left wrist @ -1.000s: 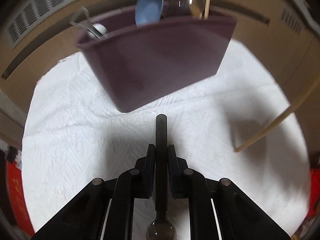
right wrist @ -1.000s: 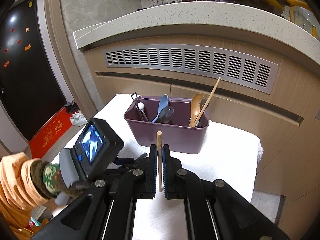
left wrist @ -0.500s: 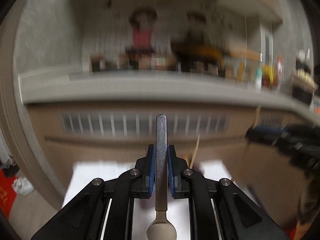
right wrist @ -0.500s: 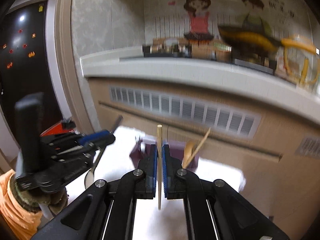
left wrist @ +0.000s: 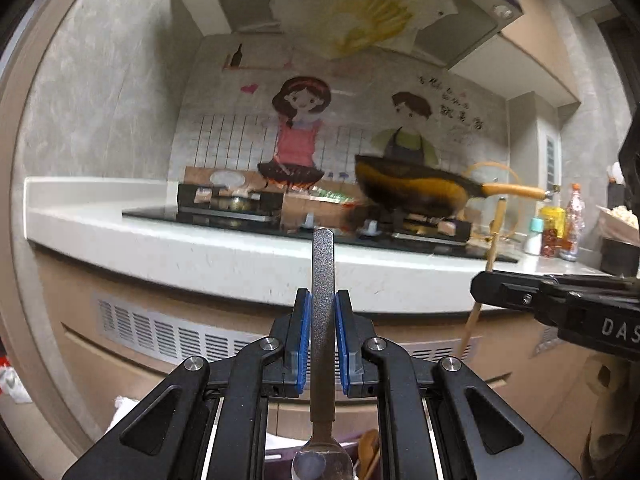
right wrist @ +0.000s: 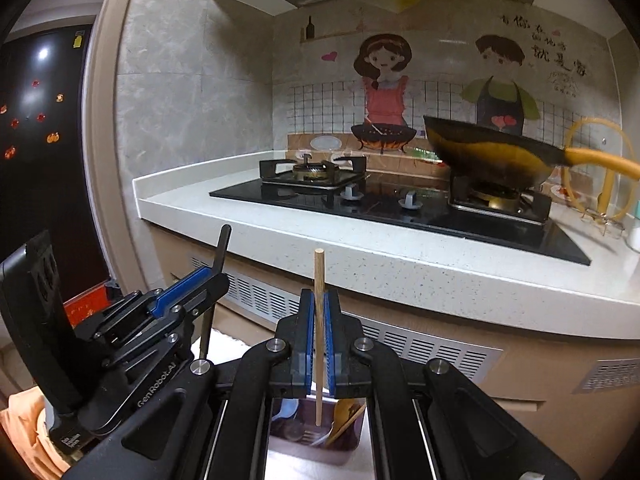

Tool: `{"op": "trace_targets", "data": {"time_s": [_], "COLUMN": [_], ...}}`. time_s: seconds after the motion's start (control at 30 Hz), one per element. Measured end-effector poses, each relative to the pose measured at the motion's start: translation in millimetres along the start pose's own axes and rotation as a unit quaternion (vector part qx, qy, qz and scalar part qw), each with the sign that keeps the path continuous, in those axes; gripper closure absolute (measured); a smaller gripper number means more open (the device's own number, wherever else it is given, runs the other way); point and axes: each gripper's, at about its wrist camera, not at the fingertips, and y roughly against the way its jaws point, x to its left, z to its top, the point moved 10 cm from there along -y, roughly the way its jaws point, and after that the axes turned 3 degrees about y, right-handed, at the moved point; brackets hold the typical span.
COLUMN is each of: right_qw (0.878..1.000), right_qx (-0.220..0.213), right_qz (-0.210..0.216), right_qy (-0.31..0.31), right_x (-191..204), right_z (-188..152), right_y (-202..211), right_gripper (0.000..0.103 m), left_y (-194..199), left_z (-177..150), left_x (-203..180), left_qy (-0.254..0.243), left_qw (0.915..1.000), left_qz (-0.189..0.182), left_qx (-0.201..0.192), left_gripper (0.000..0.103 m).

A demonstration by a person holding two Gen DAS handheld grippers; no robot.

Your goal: Organize utensils

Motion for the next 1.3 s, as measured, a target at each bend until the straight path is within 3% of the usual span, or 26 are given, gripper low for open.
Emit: {"op": "trace_targets", "data": {"time_s": [0.13,0.3,0.5,0.63,0.8,0.87,0.93,1.0,1.07,1.23,1.3], "right_qw": [1.0,0.997,0.988,0.985,0.986,0.986,0.987,0.989,0.991,0.993,0.994], "right_qx": [0.018,0.073,0.14,0.155,0.153,0.152,0.147,0.134,0.121,0.102,0.097], "right_qz": [0.007,0.012,0.031,0.041,0.045,0.04,0.037,0.026,0.013,0.007,-0.005], "right_qy": [-0.016,-0.031,-0.054,-0.064,-0.056,-0.05,-0.05,-0.051,-0.051,-0.06,-0.056], "right_x": [-12.0,-20.8,-22.7,-17.0,-10.5,-8.7,-7.1,-6.5,-5.5,2.8,9.0], "right_z": [-20.1,-68.3,-127.0,-154.2,-159.3,-157.8,-156.5,-155.2,-155.3,-163.8,-170.9], "right_y": [-32.9,-80.6,-124.1,-136.2,-134.1,-130.6,-124.9,-111.6,-94.7,-50.9,-31.5], "right_gripper": [0.098,0.098,0.098,0.097,0.097,0.094,0.083,0.068,0.061,0.052,0.049], "left_y": [-32.9,-67.3,-79.5,-79.2,-71.4,-64.7,-52.3,-33.5,-13.7,44.6,66.7], "left_z": [-35.3,-94.1,-149.4,-167.0,-163.5,-157.8,-149.5,-141.8,-135.4,-133.1,-137.2], "left_x": [12.9,31.8,50.8,60.0,61.4,60.7,58.6,56.5,55.9,53.0,51.4], "left_qy": [0.013,0.037,0.069,0.076,0.074,0.071,0.067,0.06,0.054,0.03,0.015], "left_qw": [0.9997,0.9963,0.9896,0.9872,0.987,0.9876,0.9884,0.9903,0.9916,0.9941,0.9946], "left_qz": [0.011,0.019,0.031,0.046,0.057,0.058,0.057,0.058,0.065,0.064,0.066], "left_qx": [0.02,0.075,0.122,0.132,0.131,0.128,0.124,0.112,0.099,0.081,0.078], "left_gripper": [0.091,0.091,0.091,0.089,0.087,0.081,0.063,0.051,0.043,0.015,0.009]}}
